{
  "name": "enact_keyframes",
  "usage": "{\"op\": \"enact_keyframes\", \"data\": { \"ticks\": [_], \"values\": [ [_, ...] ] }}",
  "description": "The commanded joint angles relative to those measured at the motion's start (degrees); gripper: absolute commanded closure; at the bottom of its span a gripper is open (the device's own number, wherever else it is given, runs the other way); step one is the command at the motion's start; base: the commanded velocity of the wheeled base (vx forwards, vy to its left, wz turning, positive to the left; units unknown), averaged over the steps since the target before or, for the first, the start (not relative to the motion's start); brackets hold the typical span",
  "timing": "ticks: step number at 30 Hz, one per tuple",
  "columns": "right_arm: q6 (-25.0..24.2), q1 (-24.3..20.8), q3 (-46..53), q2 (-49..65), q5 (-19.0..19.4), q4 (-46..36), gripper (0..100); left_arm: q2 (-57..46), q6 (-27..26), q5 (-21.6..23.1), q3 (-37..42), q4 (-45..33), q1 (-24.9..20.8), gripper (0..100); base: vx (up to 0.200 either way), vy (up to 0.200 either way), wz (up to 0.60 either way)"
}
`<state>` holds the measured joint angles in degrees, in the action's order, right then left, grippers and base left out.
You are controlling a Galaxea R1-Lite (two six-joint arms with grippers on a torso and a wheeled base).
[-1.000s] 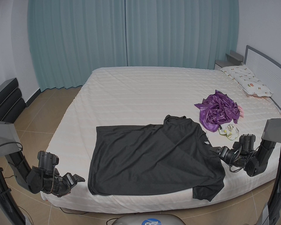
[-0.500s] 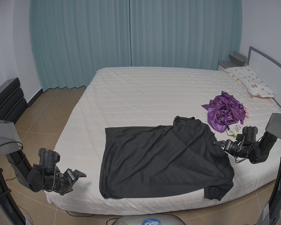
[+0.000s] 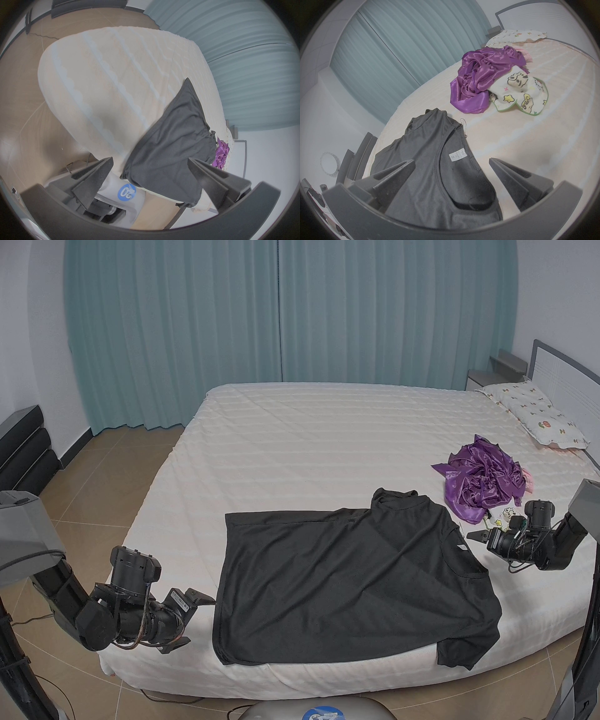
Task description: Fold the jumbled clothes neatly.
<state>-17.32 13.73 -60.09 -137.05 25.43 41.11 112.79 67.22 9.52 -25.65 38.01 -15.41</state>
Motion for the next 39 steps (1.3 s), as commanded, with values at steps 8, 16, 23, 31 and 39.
{"op": "enact_keyframes", "data": {
  "ticks": [8,16,23,31,39],
  "values": [
    [1.4,0.0,-3.7,-5.6,2.5,-0.8,0,0.2,0.2,0.0,0.2,0.0,-2.8,0,0.0,-0.025,0.0],
    [1.4,-0.1,-4.7,-6.5,5.5,-2.2,0,0.2,0.2,-0.1,0.3,0.0,-3.0,0,0.0,0.0,0.0],
    [1.4,-1.2,-5.1,-7.3,7.5,-2.4,0,0.3,0.2,-0.1,0.2,0.0,-3.0,0,0.0,0.0,0.0],
    [1.2,-1.1,-6.0,-7.5,7.3,-3.7,100,0.3,0.2,-0.2,0.3,0.0,-3.0,0,0.0,0.0,0.0],
    [0.9,2.0,-4.8,-6.1,7.2,-3.1,100,0.2,0.2,-1.3,0.4,0.0,-2.9,0,0.0,0.0,0.0]
  ]
}}
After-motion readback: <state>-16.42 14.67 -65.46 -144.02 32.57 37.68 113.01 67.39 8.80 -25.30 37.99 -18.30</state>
